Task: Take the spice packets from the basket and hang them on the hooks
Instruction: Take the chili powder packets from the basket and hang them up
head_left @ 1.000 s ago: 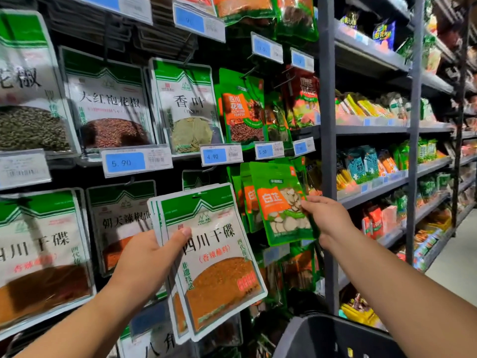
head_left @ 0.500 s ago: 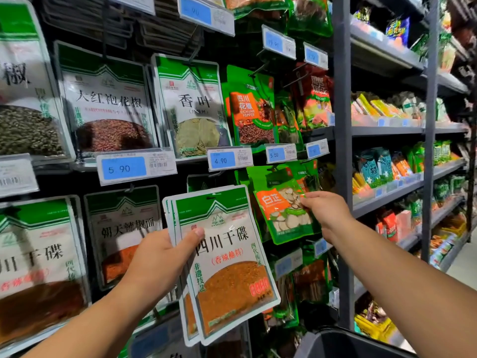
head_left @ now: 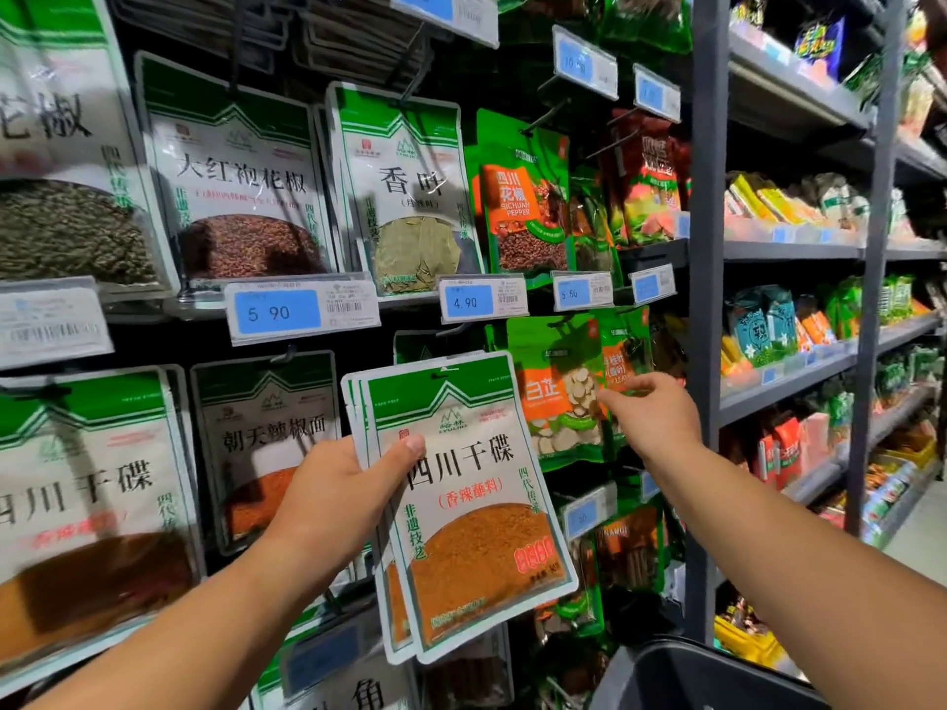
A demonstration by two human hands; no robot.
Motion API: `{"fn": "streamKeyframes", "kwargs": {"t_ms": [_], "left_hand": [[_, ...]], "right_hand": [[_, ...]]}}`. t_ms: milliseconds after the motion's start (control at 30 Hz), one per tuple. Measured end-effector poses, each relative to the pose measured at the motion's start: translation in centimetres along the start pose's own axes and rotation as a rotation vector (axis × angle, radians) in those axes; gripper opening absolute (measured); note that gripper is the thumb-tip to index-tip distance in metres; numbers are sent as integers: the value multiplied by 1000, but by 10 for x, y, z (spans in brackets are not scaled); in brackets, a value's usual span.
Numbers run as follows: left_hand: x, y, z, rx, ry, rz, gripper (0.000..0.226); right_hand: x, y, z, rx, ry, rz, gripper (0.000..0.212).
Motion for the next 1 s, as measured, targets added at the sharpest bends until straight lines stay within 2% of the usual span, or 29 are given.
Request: {"fn": "streamKeyframes", "kwargs": {"t_ms": [67,100,200,267,333,433,467,533,633,833,933,1000], "left_hand": [[1,3,2,0,14,5,76],[0,4,4,-3,23,9,74],[-2,9,8,-22,62,17,51],[-3,12,11,-38,86,16,41],[-4,18,15,-56,97,26,35],[-5,27,19,-49,128,48,30],[-6,31,20,-49,136,42,29],[-8,37,23,-48,162,37,27],[-4,49,29,-52,204,71,27],[19,79,19,159,490,142,53],[27,96,13,225,488,140,60],[31,103,15,206,510,147,57]], "right_hand": [[11,24,1,26,-50,67,26],[12,36,-4,89,-123,67,29],[15,87,-33,447,-395,-54,53],[12,120,-50,690,-527,-145,57],[15,148,-57,841,-575,-115,54],[16,170,-63,959,-515,-55,74],[17,176,-66,988,-500,-49,71],[20,185,-70,991,-485,-15,64],[21,193,-69,877,-501,3,64],[20,207,-67,774,-604,-45,53],[21,213,-66,728,-668,-89,51],[22,217,-66,728,-674,-96,50]]}}
Point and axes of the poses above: each hand's wrist, its own y-axis away from the middle knuckle, its own z-axis out of the back of the hand, x = y × z, the point moved 7 cm from there along -y, towards the middle knuckle, and after that the axes turned 8 degrees about -y, right-handed, at the moved point
